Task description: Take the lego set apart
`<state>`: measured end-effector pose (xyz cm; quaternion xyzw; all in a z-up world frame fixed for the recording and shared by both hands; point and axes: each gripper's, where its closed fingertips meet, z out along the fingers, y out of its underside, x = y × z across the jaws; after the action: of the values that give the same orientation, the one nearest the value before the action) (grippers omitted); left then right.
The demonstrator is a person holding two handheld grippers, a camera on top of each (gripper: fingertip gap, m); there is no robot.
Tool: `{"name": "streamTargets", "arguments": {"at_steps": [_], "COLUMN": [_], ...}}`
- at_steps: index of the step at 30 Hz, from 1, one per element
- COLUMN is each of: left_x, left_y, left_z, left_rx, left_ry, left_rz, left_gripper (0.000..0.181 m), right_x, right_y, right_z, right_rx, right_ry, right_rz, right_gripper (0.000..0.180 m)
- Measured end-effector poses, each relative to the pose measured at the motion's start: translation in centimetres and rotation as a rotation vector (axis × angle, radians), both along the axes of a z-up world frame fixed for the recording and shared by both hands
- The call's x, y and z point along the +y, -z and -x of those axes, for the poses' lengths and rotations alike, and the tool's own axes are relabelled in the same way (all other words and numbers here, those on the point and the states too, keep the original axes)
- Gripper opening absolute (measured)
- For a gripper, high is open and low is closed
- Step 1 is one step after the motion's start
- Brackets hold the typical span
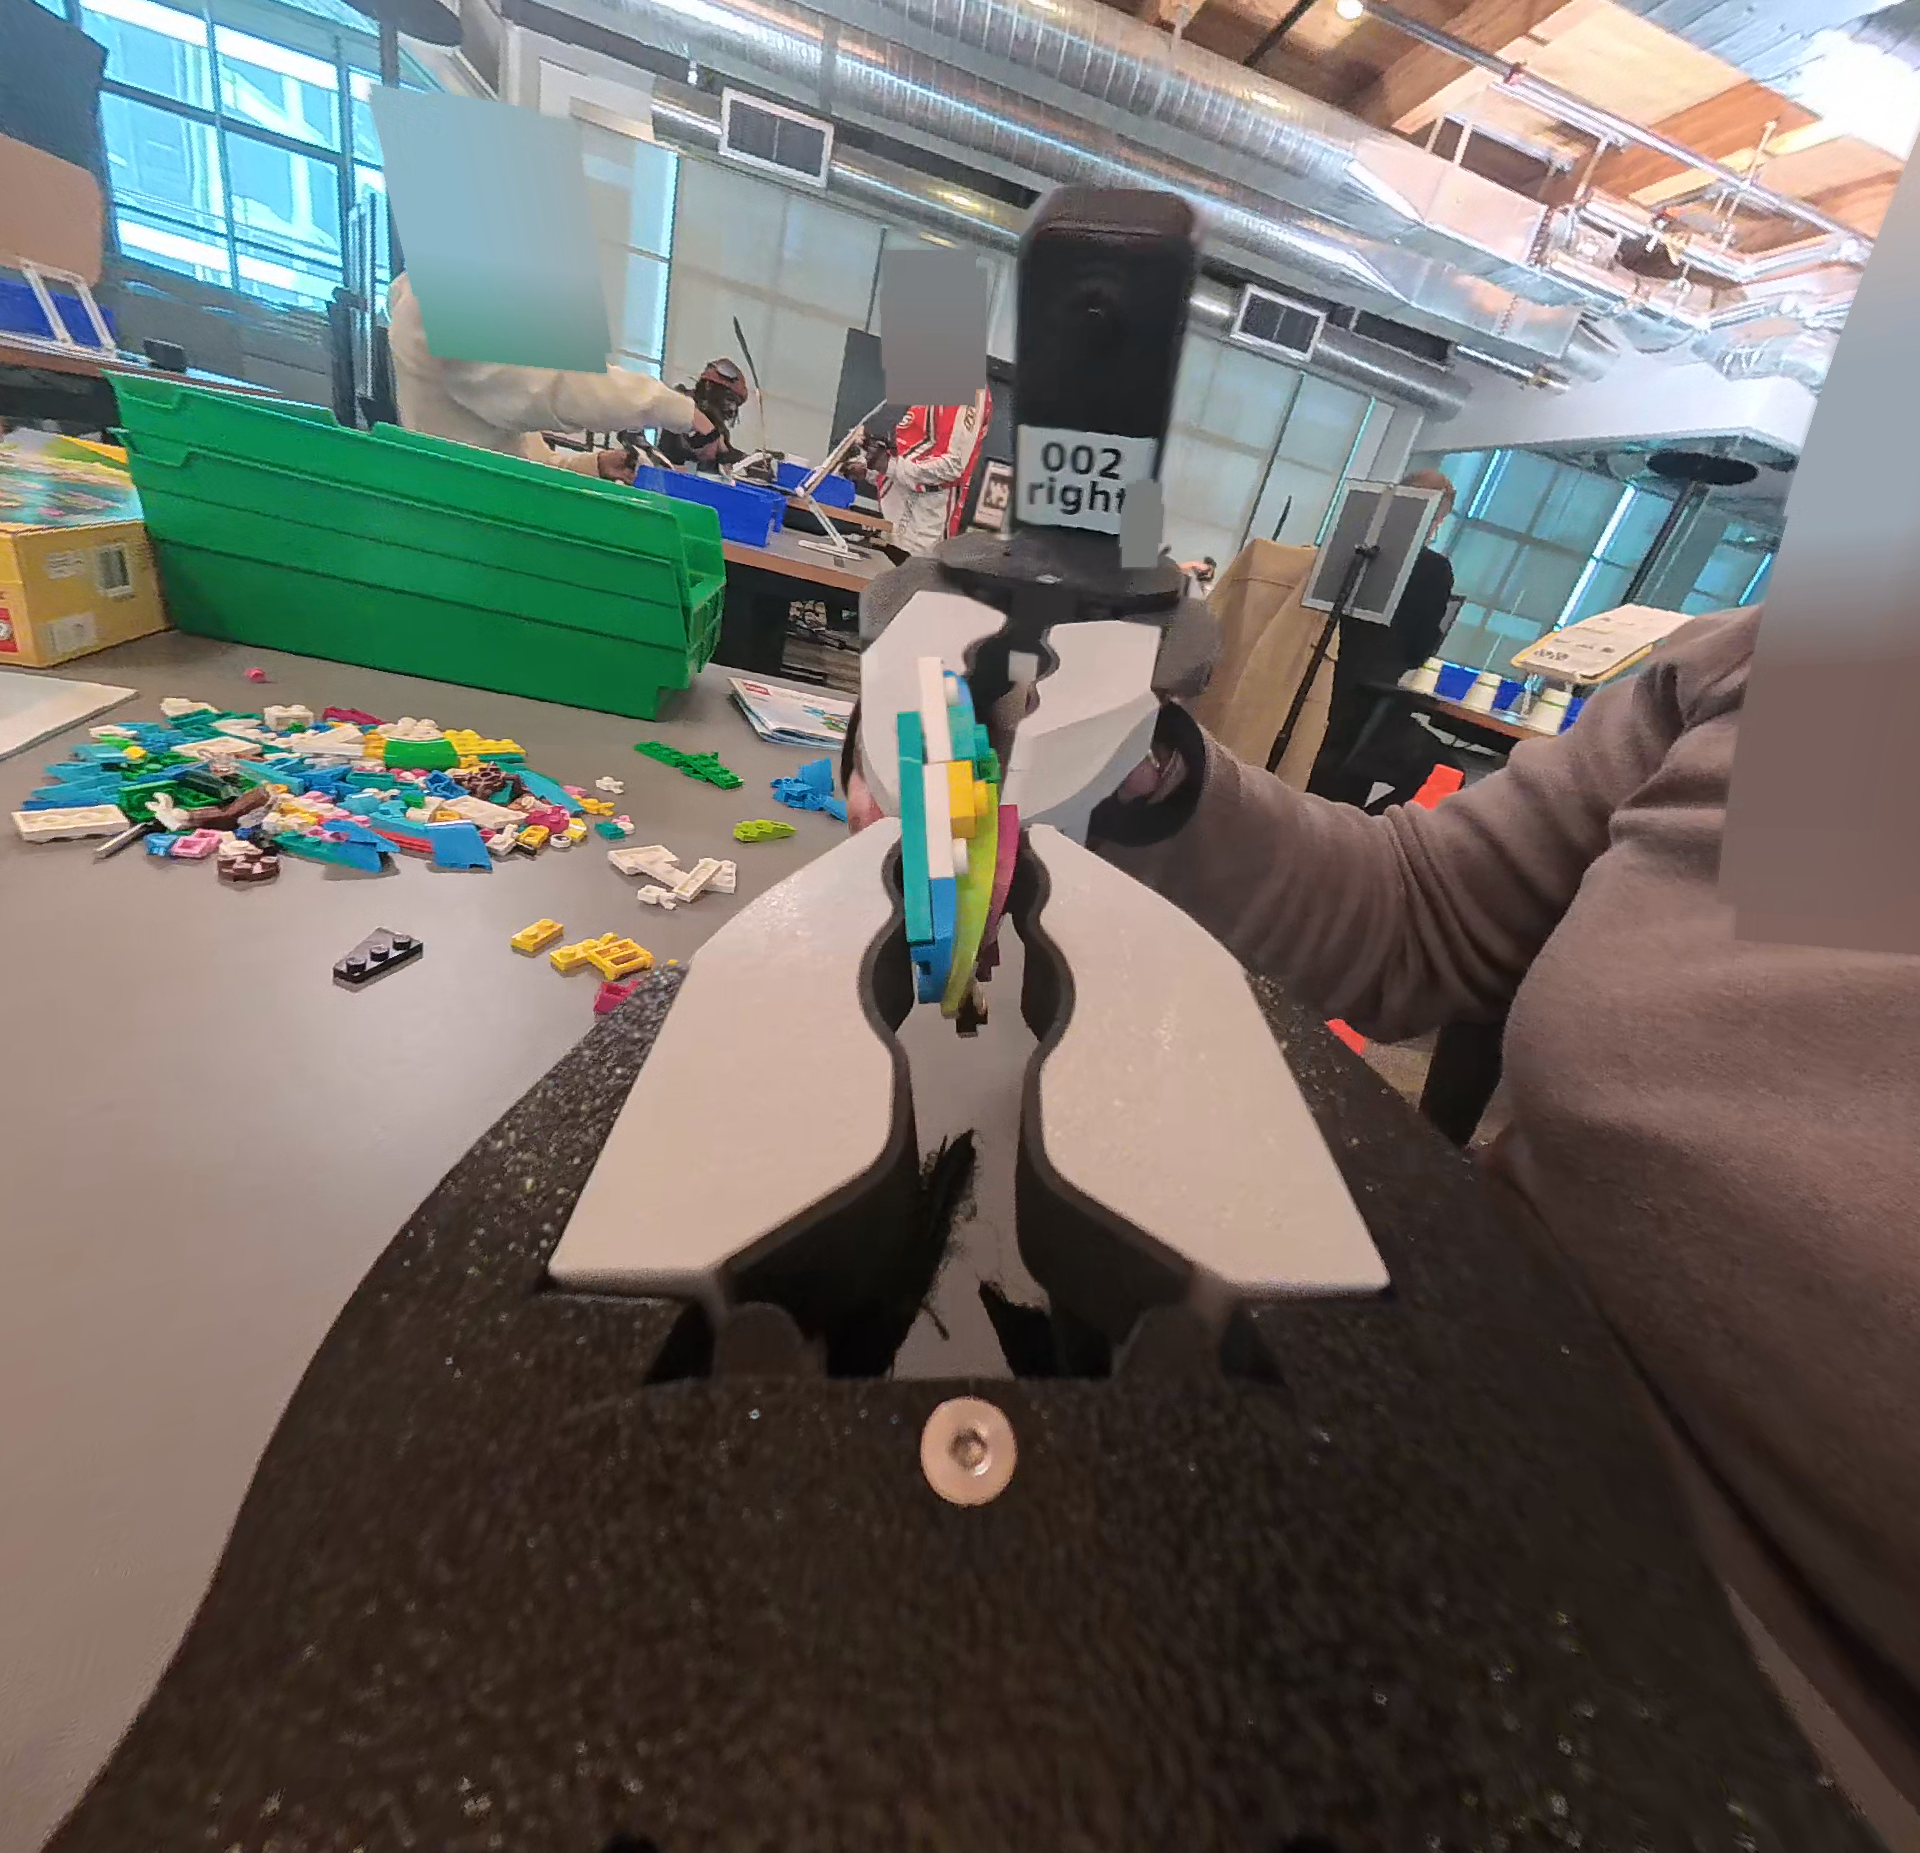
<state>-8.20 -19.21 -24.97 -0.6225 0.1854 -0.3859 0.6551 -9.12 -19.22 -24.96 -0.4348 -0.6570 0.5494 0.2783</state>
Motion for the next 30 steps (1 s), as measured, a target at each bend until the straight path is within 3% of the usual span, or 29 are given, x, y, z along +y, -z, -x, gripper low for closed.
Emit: {"name": "streamTargets", "arguments": {"at_steps": [4,11,18,21,30], "left_x": [0.0,0.1,1.1,1.1,0.2], "left_y": [0.1,0.5,1.3,1.3,1.4], "left_z": [-0.2,-0.4,0.4,0.5,-1.0], "left_rx": [0.013,0.059,0.067,0.066,0.117], "left_ry": [0.003,0.005,-0.083,-0.092,0.007], "left_rz": [0.002,0.014,0.094,0.090,0.061], "left_gripper": [0.016,0.016,0.016,0.016,0.016], "right_x": [-0.1,-0.1,0.5,-0.3,-0.2], "right_y": [0.1,0.5,0.3,0.2,-1.0], "right_z": [-0.1,-0.3,-0.1,-0.1,-0.4], "right_rx": [-0.018,-0.010,0.139,0.160,0.129], "right_ry": [-0.038,-0.027,0.176,0.183,0.094], "right_rz": [0.081,0.052,-0.451,-0.538,-0.125], "right_gripper": [0.009,0.008,0.000,0.000,0.016]}}
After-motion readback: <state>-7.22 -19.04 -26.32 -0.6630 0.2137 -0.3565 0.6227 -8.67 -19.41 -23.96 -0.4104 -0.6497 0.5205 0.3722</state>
